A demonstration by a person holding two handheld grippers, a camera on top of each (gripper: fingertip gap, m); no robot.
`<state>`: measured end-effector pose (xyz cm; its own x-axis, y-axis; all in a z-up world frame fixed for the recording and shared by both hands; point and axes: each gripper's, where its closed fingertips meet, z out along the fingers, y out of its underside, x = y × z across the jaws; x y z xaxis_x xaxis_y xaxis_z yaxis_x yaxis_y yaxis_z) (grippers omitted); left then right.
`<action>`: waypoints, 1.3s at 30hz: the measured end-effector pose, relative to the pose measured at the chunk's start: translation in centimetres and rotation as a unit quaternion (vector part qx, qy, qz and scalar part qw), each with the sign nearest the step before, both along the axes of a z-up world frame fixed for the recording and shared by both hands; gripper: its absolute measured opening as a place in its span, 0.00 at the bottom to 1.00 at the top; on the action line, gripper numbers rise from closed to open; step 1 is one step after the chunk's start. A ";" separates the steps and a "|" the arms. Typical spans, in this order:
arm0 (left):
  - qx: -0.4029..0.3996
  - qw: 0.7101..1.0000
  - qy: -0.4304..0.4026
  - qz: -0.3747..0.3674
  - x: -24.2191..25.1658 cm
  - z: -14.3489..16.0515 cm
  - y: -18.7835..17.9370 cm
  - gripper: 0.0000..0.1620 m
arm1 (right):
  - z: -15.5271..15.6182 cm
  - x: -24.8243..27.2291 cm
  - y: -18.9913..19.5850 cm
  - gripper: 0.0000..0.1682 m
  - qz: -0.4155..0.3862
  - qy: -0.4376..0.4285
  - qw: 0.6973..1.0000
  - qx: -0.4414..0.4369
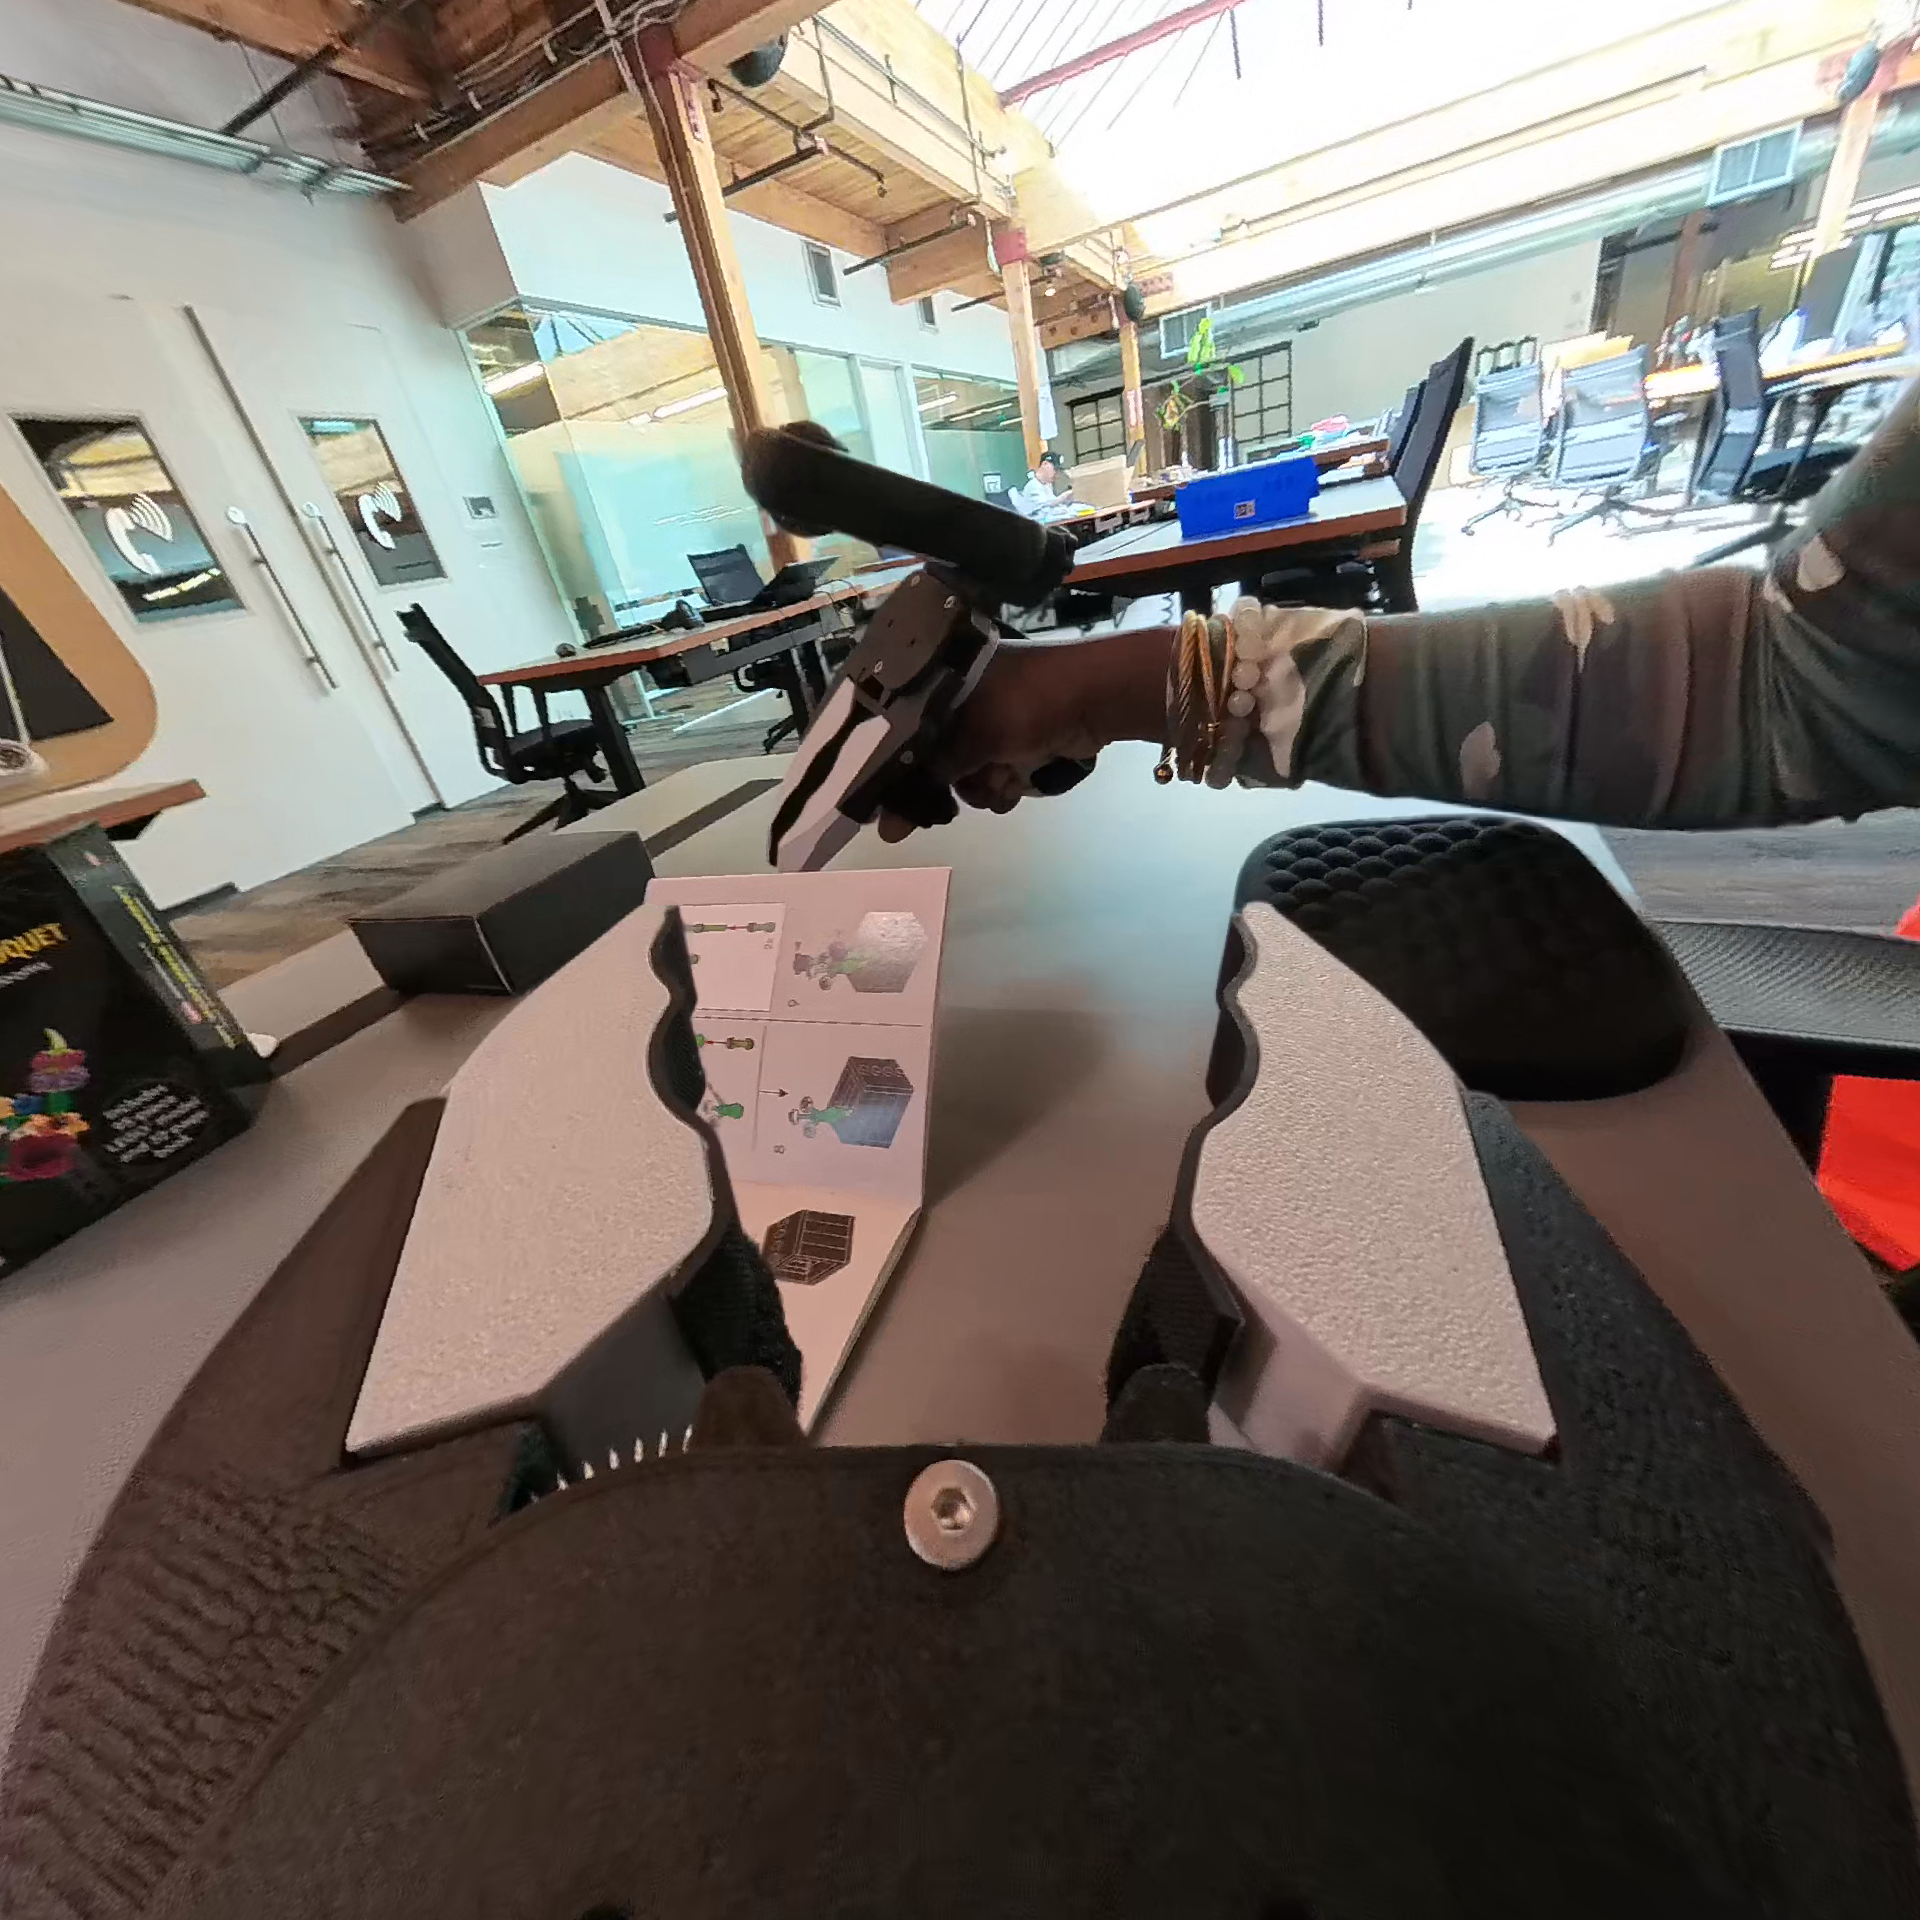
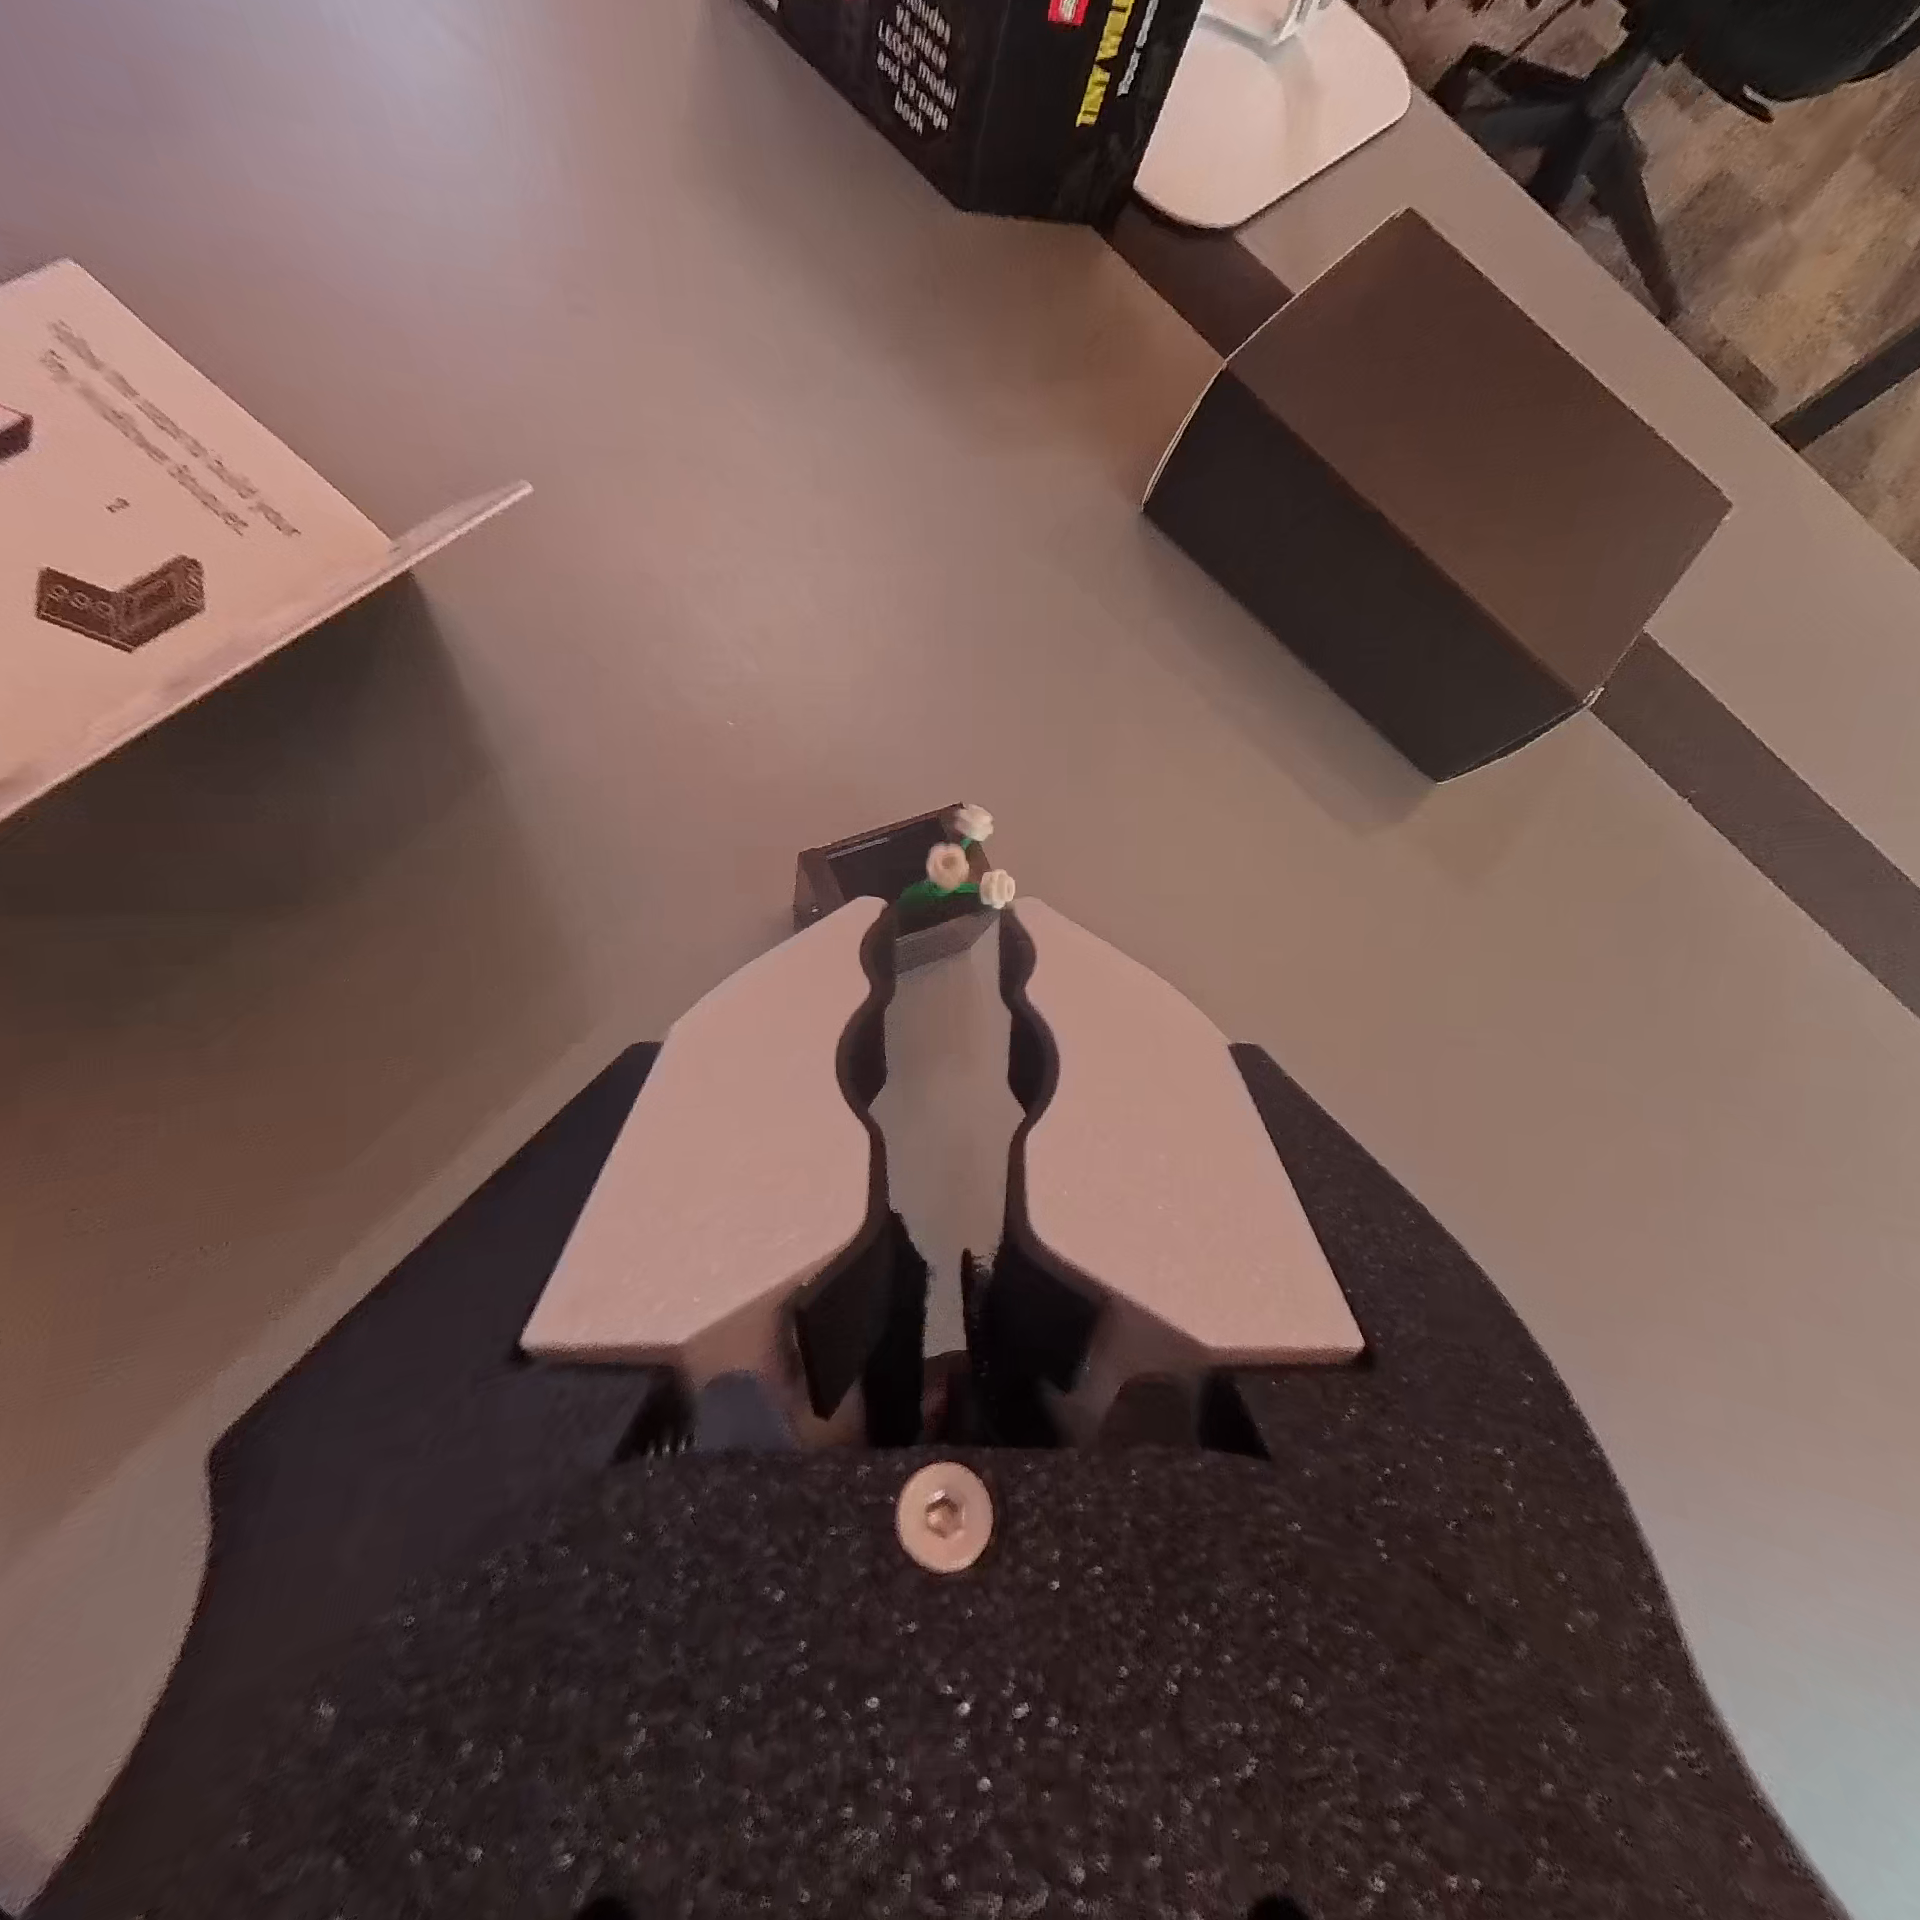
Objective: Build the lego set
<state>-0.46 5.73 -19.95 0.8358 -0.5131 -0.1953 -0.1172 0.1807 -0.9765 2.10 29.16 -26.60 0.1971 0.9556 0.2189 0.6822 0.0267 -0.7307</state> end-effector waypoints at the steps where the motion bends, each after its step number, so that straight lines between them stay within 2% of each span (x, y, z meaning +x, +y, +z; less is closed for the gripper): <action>1: -0.005 1.000 -0.005 -0.004 0.1 -0.1 0.0 0.60 | 0.2 0.1 0.0 0.14 -0.004 0.012 1.000 -0.002; 6: -0.007 1.000 -0.007 -0.006 0.1 0.0 0.0 0.63 | 1.6 1.1 -0.6 0.32 -0.059 0.083 0.994 -0.029; 10: 0.008 0.999 -0.036 -0.002 -0.2 1.1 -0.2 0.68 | 2.9 0.8 -3.9 0.45 -0.074 0.166 0.982 -0.059; 13: 0.026 0.997 -0.065 0.008 -0.9 2.2 -0.4 0.69 | 2.8 0.3 -6.1 0.53 -0.069 0.196 0.976 -0.063; 17: 0.032 0.996 -0.080 0.005 -0.9 2.7 -0.6 0.70 | 2.7 -0.7 -8.0 0.58 -0.047 0.249 0.964 -0.074; 24: 0.018 1.000 -0.016 0.011 0.1 1.1 -0.4 0.69 | 1.9 -1.4 -9.1 0.62 -0.004 0.227 0.973 -0.048; 28: 0.019 1.000 -0.008 0.016 0.0 1.0 -0.2 0.69 | 3.2 -1.5 -9.7 0.62 0.009 0.265 0.963 -0.041; 32: 0.033 0.999 -0.007 0.020 -0.4 1.2 -0.2 0.70 | 4.8 -1.5 -10.2 0.65 0.033 0.308 0.951 0.006; 36: 0.038 0.999 -0.029 0.017 -0.7 1.5 -0.3 0.69 | 4.2 -1.7 -10.3 0.73 0.040 0.289 0.956 0.005; 39: 0.050 0.998 -0.026 0.015 -0.6 1.8 -0.7 0.69 | 3.7 -2.0 -10.9 0.75 0.053 0.281 0.958 0.000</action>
<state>-1.06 5.07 -18.15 0.8611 -0.4675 -0.2001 -0.0739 0.2744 -0.9588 0.12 18.31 -22.88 0.1854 0.9768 0.1068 0.1748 0.0742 -0.9818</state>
